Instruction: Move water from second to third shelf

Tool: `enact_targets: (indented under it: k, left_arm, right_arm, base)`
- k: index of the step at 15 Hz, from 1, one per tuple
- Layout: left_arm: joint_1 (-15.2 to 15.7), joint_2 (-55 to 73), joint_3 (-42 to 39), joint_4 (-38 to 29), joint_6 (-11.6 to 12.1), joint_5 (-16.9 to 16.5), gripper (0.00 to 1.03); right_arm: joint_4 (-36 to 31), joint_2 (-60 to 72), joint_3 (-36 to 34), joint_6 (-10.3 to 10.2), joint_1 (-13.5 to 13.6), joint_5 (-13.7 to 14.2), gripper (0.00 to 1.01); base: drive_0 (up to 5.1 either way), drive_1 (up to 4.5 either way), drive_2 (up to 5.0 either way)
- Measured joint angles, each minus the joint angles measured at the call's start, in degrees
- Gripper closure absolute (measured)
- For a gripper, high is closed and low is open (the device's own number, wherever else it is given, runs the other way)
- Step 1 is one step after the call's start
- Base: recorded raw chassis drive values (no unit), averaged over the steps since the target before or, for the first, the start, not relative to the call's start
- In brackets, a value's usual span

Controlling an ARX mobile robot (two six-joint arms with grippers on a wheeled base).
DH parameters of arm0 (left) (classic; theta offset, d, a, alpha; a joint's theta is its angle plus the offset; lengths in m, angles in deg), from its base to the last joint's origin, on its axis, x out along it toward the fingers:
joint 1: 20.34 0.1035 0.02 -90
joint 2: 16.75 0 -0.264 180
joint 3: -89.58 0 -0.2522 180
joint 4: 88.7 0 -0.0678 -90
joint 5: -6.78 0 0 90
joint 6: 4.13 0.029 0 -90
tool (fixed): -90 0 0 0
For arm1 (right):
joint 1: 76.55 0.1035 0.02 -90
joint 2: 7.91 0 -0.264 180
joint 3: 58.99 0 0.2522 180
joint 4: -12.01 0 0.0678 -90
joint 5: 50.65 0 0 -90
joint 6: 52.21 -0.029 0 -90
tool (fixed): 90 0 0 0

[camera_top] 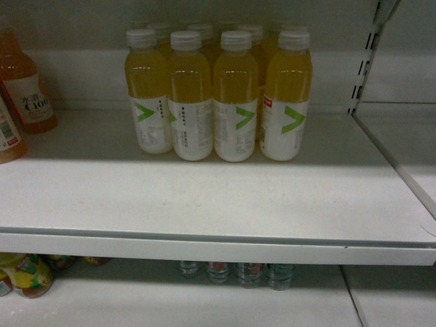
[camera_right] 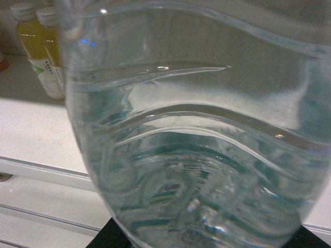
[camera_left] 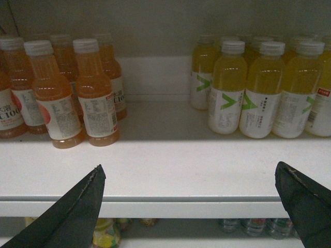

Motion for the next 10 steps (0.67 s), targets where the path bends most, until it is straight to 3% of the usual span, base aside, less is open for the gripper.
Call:
enact_targets:
  k: [7,10]
  left_arm:
    - [0.00,0.00,0.00,-0.02,0.00,0.00,0.05]
    - [0.00,0.00,0.00,-0.07,0.00,-0.04,0.05]
  right_arm:
    - [0.09,0.00,0.00,0.00,0.02,0.00,0.62]
    - [0.15,0.00,0.00,0.00,0.00,0.20,0.62]
  base:
    - [0.0,0.00,0.0]
    - [-4.3,2.19,2.2]
